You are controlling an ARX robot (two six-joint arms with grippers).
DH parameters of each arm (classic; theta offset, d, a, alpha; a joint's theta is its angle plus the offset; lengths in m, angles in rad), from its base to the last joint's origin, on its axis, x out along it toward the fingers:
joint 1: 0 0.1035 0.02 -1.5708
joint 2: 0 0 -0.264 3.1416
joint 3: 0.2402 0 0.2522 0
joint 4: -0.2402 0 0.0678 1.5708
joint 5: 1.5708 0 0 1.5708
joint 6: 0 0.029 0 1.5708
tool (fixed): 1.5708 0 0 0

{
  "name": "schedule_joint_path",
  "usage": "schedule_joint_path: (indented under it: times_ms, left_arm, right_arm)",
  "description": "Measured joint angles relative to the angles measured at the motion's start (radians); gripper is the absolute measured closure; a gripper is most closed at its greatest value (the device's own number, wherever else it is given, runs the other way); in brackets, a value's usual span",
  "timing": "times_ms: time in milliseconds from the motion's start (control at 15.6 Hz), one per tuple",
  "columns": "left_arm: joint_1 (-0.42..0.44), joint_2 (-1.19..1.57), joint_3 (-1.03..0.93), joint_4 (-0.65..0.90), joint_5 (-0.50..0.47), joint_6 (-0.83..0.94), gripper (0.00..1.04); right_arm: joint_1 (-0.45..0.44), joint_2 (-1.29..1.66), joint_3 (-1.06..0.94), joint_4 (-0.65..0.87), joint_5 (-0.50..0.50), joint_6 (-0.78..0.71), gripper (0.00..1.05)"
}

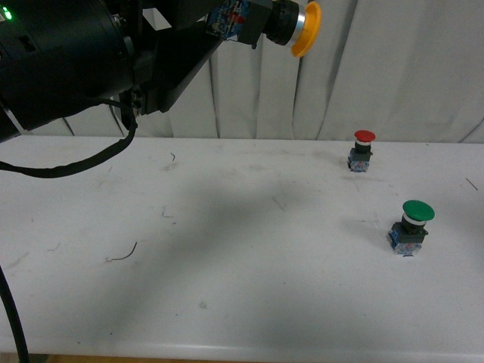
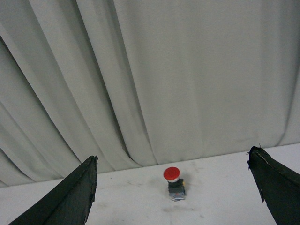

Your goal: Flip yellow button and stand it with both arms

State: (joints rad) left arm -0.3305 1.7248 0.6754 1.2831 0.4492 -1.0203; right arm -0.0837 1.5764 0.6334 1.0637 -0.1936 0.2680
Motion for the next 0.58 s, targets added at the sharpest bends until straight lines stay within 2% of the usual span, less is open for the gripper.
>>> schedule_joint_path:
  times_ms: [64,193,257,386,579]
  left_arm:
    - [0.0,-0.003,0.0,0.0,0.0,0.0,0.69]
    - [-0.002,-0.003,0.003,0.001,0.001,0.002,0.69]
    - [-0.007,-0.003,0.008,0.0,0.0,0.003,0.69]
    - [-0.007,-0.003,0.011,0.001,0.005,0.004,0.69]
    - [-0.006,0.008,0.011,0.0,0.005,0.004,0.69]
  right_arm:
    - [0.008,0.026,0.039,0.03,-0.041,0.046,0.06]
    - [0.073,0.047,0.031,0.229,-0.224,0.267,0.06]
    - [0.111,0.077,0.006,0.229,-0.298,0.372,0.06]
    - [0.174,0.156,-0.023,0.214,-0.369,0.592,0.06]
    - [0.237,0.208,0.005,0.22,-0.378,0.924,0.06]
